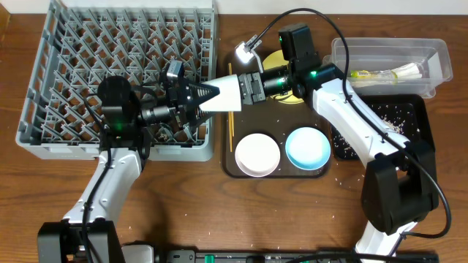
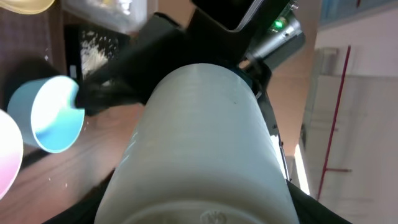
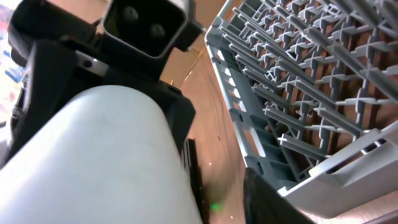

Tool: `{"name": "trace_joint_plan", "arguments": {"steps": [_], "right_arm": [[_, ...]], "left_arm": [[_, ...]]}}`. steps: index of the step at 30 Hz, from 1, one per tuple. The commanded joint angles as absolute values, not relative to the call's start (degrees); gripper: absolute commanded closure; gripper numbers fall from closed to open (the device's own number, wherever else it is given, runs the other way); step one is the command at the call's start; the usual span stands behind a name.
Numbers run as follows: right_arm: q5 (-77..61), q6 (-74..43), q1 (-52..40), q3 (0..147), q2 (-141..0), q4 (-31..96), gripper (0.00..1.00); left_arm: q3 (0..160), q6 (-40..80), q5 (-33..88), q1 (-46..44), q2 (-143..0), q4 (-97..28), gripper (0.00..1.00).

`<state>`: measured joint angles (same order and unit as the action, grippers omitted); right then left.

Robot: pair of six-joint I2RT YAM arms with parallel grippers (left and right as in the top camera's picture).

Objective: Sort waste into correct bins and load items into the dishwasher
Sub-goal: 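Lower the white cup into the dish rack with the left gripper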

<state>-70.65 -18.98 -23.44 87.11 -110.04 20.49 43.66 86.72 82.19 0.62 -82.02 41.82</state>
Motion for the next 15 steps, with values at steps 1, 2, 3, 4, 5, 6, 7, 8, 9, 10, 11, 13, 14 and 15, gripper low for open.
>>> {"name": "trace_joint_plan", "arguments": {"steps": [1, 2, 3, 4, 5, 6, 7, 8, 9, 10, 11, 13, 14, 15], "right_arm": [[-70.72, -18.68, -21.61, 87.24, -110.74, 20.56, 0.49], [-70.48, -18.68, -20.91, 87.24, -110.74, 20.60, 0.42], [-70.00, -18.68, -19.99, 87.24, -110.74, 20.73, 0.37], [-69.45, -18.68, -19.09, 87.24, -110.74, 20.99, 0.35], [-68.62, -18.68, -17.98, 87.24, -110.74, 21.52, 0.33], [-67.90, -18.85, -16.97, 87.24, -110.74, 21.98, 0.32], [-67.44, -19.49, -15.75, 87.24, -110.74, 22.26, 0.30], [-67.42, -20.27, -14.68, 87.24, -110.74, 22.28, 0.28], [-67.42, -21.65, -13.32, 87.24, -110.72, 22.28, 0.25], [-67.44, -22.57, -12.29, 87.24, -110.63, 22.28, 0.23], [-67.42, -23.33, -11.09, 87.24, -110.45, 22.35, 0.18], [-66.78, -23.35, -9.39, 87.26, -110.04, 23.14, 0.01], [-65.82, -23.29, -8.73, 87.26, -109.67, 24.16, 0.01], [-64.77, -23.00, -8.29, 87.26, -109.32, 25.34, 0.01]], "left_arm": [[44.27, 85.45, 82.89, 0.64, -81.87, 44.60, 0.74], [44.27, 85.45, 82.94, 0.80, -81.87, 44.88, 0.74], [44.27, 85.43, 82.96, 1.04, -81.87, 44.95, 0.74], [44.27, 85.43, 82.96, 1.30, -81.87, 44.95, 0.74], [44.27, 85.41, 82.96, 1.67, -81.87, 44.97, 0.75], [44.27, 85.10, 82.96, 2.09, -81.87, 45.08, 0.76], [44.27, 84.12, 83.00, 2.61, -81.87, 45.50, 0.78], [44.27, 82.74, 83.07, 3.11, -81.87, 45.60, 0.78], [44.27, 81.21, 83.11, 3.73, -81.87, 45.58, 0.78], [44.27, 80.38, 83.09, 4.32, -81.87, 45.56, 0.78], [44.27, 79.96, 82.89, 4.91, -81.87, 45.56, 0.78], [44.27, 79.92, 81.93, 6.31, -81.87, 45.56, 0.79], [44.27, 79.64, 81.36, 7.09, -81.87, 45.54, 0.79], [44.27, 79.29, 80.55, 7.81, -81.87, 45.52, 0.79]]}}
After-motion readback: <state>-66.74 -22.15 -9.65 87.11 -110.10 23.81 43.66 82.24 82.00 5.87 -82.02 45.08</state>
